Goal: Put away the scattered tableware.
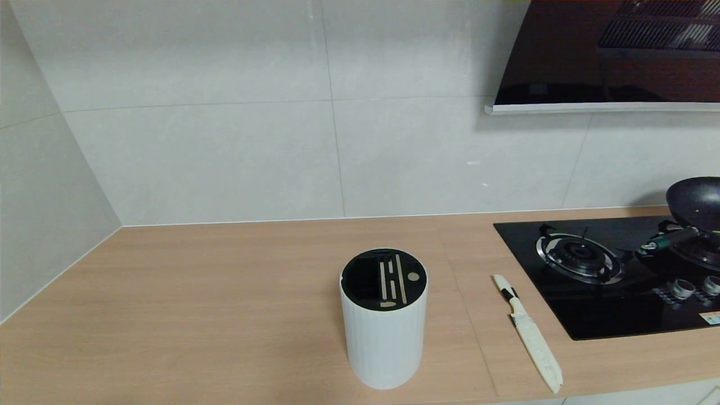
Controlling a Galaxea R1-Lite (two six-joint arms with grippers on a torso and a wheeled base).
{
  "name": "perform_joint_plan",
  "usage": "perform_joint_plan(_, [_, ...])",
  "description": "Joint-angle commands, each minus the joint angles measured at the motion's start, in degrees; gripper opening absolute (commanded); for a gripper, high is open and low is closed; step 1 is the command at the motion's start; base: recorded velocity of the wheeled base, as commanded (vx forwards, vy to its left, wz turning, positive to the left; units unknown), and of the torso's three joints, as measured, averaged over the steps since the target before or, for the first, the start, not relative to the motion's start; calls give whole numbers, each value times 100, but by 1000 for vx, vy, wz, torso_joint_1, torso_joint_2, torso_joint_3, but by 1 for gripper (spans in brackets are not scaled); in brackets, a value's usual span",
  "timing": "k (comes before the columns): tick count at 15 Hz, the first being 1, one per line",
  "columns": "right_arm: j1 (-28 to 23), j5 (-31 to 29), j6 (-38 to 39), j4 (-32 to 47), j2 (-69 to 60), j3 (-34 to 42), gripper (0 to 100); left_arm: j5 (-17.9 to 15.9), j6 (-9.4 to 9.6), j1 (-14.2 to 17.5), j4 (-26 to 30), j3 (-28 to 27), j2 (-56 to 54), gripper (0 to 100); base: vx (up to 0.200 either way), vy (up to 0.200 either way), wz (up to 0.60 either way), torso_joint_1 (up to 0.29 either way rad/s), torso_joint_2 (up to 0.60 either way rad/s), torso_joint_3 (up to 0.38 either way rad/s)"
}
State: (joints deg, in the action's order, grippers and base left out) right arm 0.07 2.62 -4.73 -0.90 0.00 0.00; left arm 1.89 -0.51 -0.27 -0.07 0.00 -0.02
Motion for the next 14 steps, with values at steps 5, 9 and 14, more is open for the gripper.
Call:
perform_joint_plan(5, [1, 2, -2, -6, 18, 0, 100, 4, -2, 0, -1, 0, 2, 100, 0, 0, 0, 9, -14, -9])
perform_joint_plan(9, [1, 10, -46, -15, 9, 0, 100, -4, 16, 0, -1, 0, 2, 100, 0, 0, 0, 0, 0, 0])
perform_joint_plan(14, [265, 221, 34, -24, 1187, -1239, 100, -4, 16, 0, -1, 0, 2, 100, 0, 0, 0, 0, 0, 0])
